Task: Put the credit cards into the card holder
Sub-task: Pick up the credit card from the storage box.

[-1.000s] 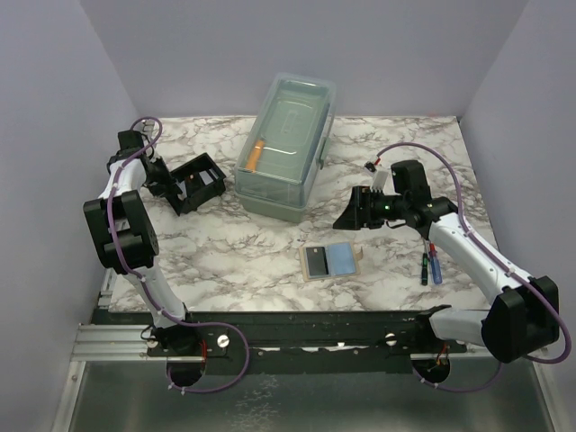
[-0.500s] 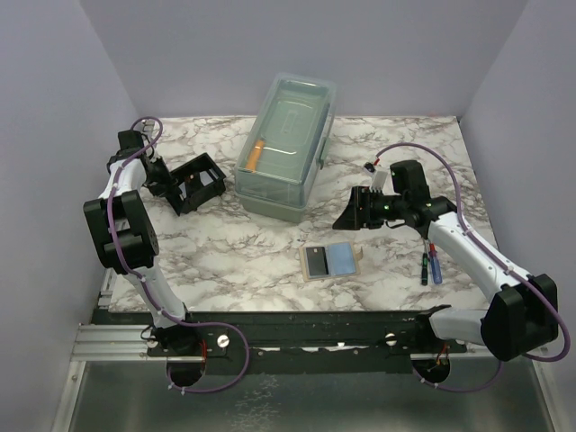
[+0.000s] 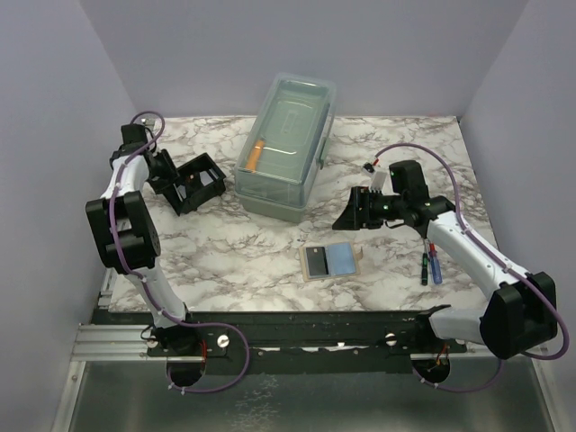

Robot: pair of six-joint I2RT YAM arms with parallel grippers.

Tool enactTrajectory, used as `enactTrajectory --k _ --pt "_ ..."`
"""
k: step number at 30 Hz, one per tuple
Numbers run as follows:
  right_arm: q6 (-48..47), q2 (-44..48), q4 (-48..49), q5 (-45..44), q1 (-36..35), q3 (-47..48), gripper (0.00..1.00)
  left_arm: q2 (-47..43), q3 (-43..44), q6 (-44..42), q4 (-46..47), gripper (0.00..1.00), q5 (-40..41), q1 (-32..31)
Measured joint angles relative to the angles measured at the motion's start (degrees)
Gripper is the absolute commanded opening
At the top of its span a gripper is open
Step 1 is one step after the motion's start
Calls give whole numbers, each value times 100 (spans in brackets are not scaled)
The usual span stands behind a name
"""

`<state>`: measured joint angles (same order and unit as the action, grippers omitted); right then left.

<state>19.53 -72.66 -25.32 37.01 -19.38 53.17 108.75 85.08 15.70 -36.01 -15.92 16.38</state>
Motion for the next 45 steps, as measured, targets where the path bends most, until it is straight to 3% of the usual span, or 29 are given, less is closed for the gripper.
enactTrajectory --k 6,12,18,28,36,41,45 --pt "0 -68 0 22 0 0 68 -184 85 160 -31 56 1239 -695" --pt "-2 -122 0 59 0 2 68 -109 726 227 -20 61 2184 -1493" --pt "-4 -127 -2 61 0 2 68 608 1408 260 -61 67 2693 -1578" --pt "-7 -129 -2 61 0 2 68 1314 1467 358 -501 74 3064 -1718" --pt "-7 -129 -2 61 0 0 68 1449 1541 376 -608 57 3193 -1805" --pt "-7 -129 -2 61 0 0 68 1445 1541 380 -619 31 3268 -1790" --pt "-7 -129 0 61 0 2 68 1353 1541 352 -649 19 3353 -1790"
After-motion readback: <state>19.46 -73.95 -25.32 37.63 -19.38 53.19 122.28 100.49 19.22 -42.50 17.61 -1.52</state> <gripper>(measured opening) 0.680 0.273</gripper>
